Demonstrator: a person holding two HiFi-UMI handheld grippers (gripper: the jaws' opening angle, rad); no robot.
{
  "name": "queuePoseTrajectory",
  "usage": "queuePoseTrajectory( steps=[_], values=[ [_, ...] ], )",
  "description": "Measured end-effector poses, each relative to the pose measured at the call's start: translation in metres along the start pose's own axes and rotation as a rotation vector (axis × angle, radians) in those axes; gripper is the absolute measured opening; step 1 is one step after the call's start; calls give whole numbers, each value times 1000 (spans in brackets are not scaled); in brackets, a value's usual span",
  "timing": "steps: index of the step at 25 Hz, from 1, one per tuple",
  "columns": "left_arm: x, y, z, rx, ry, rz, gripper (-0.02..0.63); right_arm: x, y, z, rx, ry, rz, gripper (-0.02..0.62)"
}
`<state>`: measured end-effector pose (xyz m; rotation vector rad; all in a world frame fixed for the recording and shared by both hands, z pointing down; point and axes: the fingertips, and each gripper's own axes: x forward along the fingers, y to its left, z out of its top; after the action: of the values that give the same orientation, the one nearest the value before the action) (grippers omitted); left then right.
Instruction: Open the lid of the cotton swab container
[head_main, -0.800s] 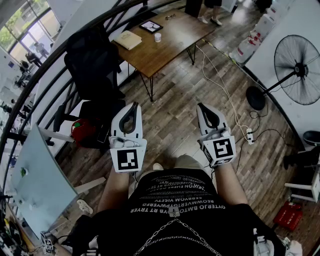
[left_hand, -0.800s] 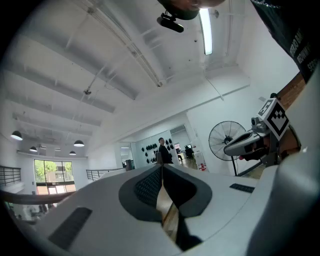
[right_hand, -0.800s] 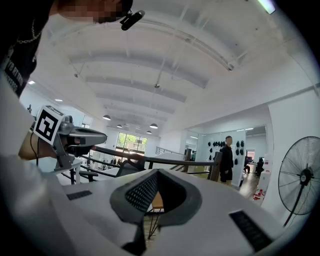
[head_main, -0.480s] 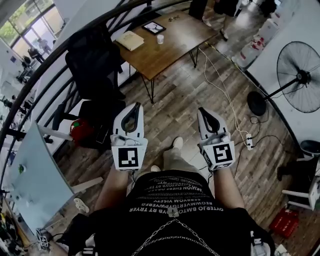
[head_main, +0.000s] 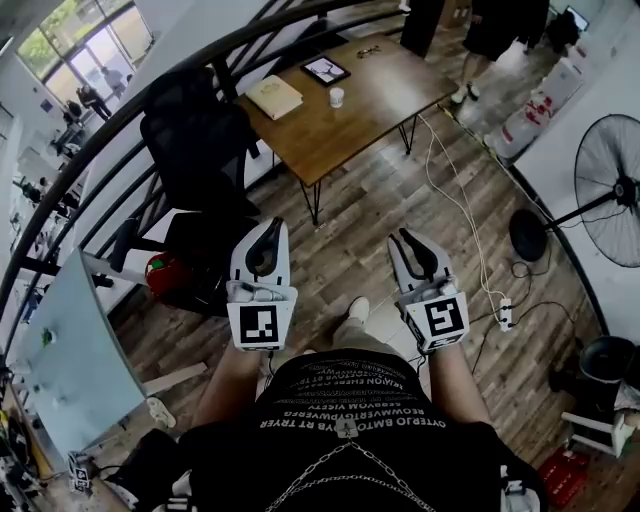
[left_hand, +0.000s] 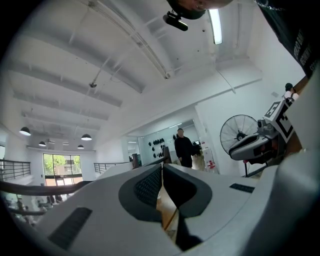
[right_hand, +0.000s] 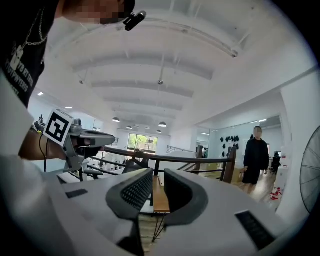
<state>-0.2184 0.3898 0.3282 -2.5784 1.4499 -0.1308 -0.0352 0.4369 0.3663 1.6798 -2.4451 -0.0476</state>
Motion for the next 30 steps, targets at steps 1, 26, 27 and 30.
queuePoseTrajectory(
  steps=[1,26,27,30],
  values=[
    [8,2,-2,-7,-1,11,32,7,-6,-2,1,3,6,78],
    [168,-27,-27,-73,96,38,34,102,-139,-26,18,22,130,109],
    [170,-28,-26,-69,92,44,34,104,-144,-27,19,20,134,109],
    [171,-28,-23,-59,88,63,38,109,-152,-27,20,14,140,110]
  ],
)
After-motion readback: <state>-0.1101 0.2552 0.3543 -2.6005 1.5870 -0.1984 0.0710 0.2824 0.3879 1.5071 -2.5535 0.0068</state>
